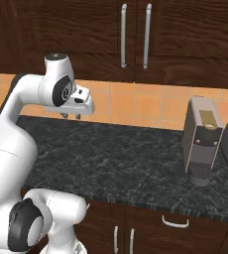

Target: Take a straw from the drawer in front and place it inside the glass cup on the dining counter.

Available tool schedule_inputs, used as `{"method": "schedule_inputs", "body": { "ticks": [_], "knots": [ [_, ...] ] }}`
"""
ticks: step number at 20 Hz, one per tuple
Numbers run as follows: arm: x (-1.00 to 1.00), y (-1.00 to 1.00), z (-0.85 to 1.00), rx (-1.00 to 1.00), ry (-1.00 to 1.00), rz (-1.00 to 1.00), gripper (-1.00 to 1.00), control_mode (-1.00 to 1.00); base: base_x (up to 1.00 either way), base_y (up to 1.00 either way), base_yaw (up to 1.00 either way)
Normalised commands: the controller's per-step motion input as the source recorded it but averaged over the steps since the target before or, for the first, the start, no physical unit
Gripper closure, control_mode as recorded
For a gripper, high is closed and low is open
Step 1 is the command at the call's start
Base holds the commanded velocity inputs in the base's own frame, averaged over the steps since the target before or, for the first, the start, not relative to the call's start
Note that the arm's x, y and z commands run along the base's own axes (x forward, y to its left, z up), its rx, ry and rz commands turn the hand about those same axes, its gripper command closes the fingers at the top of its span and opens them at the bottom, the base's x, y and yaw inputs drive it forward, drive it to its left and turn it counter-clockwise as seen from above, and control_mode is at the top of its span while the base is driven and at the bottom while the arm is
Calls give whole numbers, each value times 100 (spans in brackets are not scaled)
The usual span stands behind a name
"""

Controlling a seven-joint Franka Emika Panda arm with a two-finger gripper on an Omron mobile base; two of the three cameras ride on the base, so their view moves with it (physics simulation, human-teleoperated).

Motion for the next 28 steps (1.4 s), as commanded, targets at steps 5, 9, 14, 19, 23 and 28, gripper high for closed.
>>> {"method": "schedule_inputs", "body": {
  "ticks": [5, 9, 14, 19, 23, 28],
  "knots": [
    [-1, 0, 0, 0, 0, 0, -100, 100, -46, 0, 0],
    [0, 0, 0, 0, 0, 0, -100, 100, -84, -31, 23],
    [0, 0, 0, 0, 0, 0, -100, 100, -8, -63, 68],
    [0, 0, 0, 0, 0, 0, -100, 100, -7, -57, 74],
    [0, 0, 0, 0, 0, 0, -100, 100, -31, -79, 59],
    [0, 0, 0, 0, 0, 0, -100, 100, -41, -89, 40]
  ]
}}
